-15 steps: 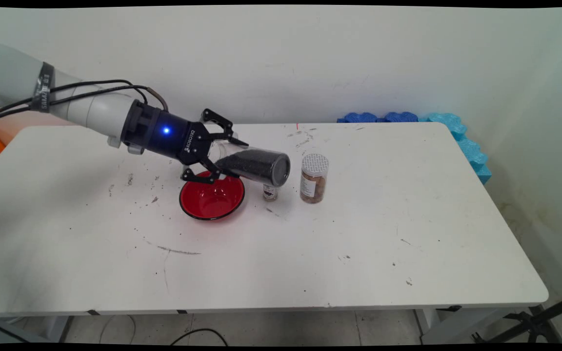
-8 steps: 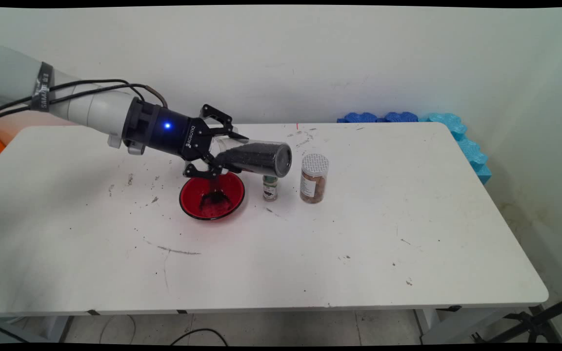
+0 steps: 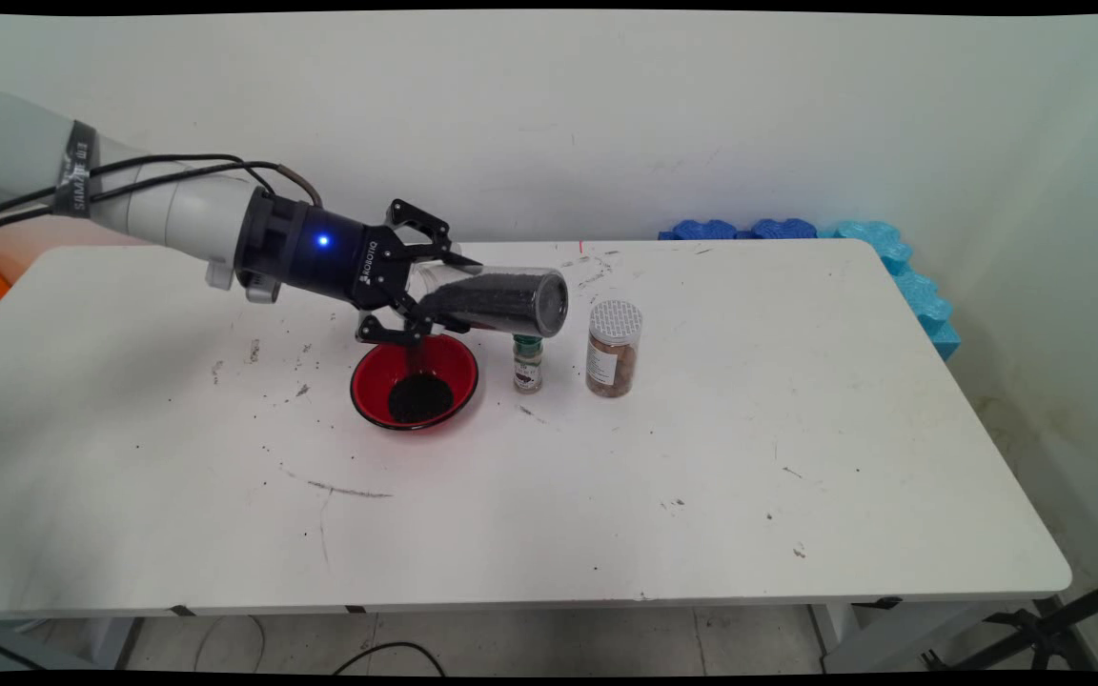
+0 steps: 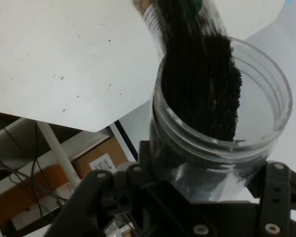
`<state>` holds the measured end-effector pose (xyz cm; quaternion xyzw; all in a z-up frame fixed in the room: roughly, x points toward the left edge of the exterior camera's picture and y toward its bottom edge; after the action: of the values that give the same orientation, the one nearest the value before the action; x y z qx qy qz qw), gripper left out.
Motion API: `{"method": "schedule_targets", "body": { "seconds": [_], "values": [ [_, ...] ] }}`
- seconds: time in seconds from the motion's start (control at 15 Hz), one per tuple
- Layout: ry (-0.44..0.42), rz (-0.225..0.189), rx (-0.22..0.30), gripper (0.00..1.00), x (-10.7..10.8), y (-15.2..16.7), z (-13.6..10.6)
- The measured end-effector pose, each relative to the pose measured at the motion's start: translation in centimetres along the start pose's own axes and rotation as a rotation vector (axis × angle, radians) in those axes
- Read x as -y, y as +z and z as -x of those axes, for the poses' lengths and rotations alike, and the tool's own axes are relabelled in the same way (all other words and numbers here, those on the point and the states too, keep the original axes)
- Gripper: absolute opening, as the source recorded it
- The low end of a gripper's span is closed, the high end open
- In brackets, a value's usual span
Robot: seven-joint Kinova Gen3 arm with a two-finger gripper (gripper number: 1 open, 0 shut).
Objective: Pour the black seasoning powder in the red bowl
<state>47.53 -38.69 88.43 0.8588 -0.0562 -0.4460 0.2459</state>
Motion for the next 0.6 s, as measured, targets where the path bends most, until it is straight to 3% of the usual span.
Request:
{"method": "schedule_targets", "body": {
  "seconds": [0.6],
  "values": [
    [-0.04,0.008,0.009,0.0,0.51,-0.73,0.19]
  ]
}}
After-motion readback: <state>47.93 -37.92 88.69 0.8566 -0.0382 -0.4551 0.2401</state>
